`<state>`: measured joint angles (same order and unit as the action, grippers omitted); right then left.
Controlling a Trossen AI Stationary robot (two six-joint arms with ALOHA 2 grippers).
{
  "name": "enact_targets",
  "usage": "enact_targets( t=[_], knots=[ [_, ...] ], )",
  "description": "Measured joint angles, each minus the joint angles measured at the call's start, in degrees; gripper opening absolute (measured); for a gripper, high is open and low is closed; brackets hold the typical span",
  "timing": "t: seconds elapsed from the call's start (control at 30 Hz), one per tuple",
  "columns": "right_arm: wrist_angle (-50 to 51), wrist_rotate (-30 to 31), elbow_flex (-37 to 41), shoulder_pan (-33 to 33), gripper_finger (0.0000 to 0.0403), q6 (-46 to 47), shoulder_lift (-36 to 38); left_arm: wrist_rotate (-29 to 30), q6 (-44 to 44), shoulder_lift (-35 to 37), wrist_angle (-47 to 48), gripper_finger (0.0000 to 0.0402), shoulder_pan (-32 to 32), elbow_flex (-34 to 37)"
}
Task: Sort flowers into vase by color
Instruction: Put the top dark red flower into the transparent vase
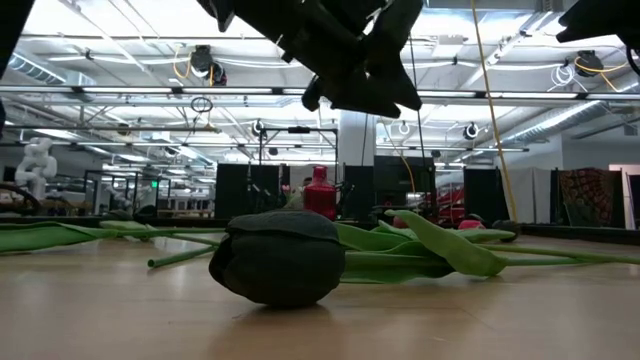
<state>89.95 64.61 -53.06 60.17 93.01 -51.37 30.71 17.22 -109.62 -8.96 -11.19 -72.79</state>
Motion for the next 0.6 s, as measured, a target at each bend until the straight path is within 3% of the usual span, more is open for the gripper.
enact_targets(
  t=[0.33,0.6],
  knots=[
    [-1.51,0.27,0.0,-1.87,0.0146,-2.29,-0.08,-9.9,9.52,-7.65,0.41,0.0168,3.59,-0.55],
    [-1.8,-0.01,0.0,-2.42,0.0146,-3.51,-0.19,-12.63,18.71,-11.88,4.31,0.0168,5.33,-4.19]
  ],
)
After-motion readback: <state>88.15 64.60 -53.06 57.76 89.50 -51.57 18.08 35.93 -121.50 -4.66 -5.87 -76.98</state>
